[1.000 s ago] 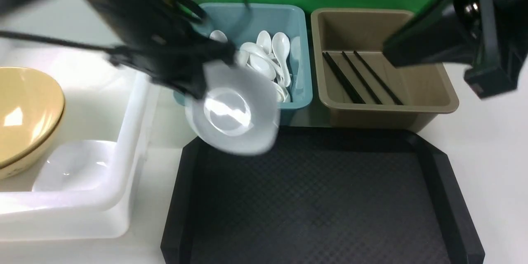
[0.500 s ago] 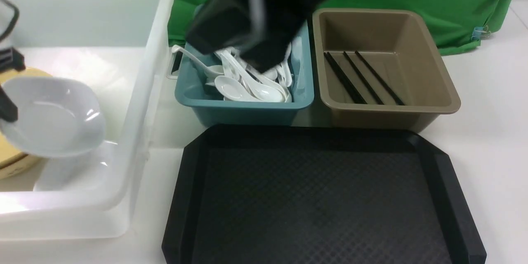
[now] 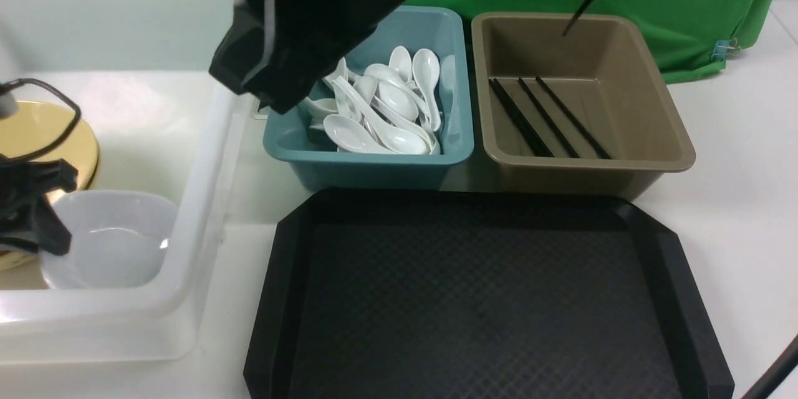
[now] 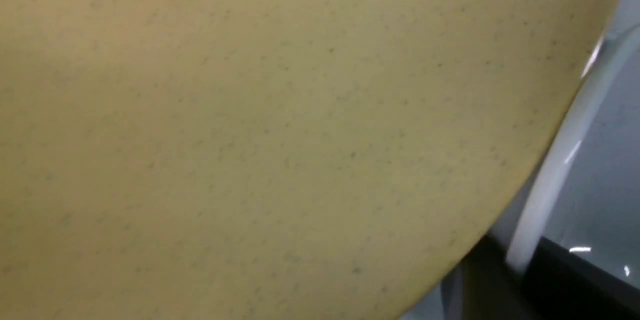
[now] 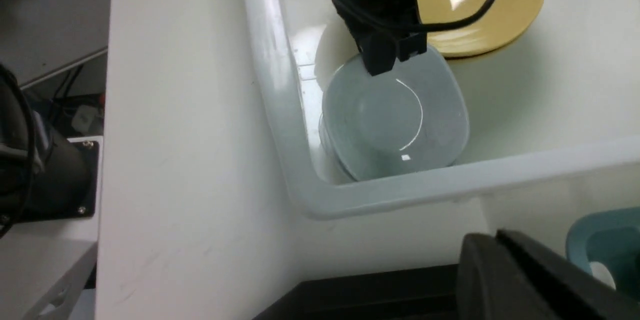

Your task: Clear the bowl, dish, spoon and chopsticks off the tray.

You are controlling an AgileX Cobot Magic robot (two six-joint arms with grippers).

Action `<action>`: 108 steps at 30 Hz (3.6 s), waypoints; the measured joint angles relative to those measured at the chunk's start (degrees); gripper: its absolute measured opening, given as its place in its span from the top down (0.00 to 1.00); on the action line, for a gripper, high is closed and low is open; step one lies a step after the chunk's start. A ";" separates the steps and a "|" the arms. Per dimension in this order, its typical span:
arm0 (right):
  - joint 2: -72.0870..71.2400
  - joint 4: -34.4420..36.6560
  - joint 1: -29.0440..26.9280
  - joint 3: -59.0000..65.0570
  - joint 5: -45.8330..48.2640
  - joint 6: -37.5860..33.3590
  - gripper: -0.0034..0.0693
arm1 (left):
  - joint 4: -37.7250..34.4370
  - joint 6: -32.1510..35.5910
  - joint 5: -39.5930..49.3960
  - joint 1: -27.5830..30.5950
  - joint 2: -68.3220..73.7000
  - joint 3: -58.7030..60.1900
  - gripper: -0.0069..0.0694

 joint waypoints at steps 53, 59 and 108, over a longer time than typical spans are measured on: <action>-28.90 -24.17 -3.81 17.38 0.25 12.15 0.94 | 26.19 -17.31 1.06 -10.17 1.11 -1.09 0.92; -28.90 -24.43 -3.81 17.38 0.25 12.15 0.94 | 17.77 -12.54 3.05 -10.59 -3.93 -2.11 0.92; -109.91 -61.90 -3.88 98.51 -54.72 52.77 0.85 | -6.05 -2.10 -40.48 -24.10 -81.36 44.75 0.91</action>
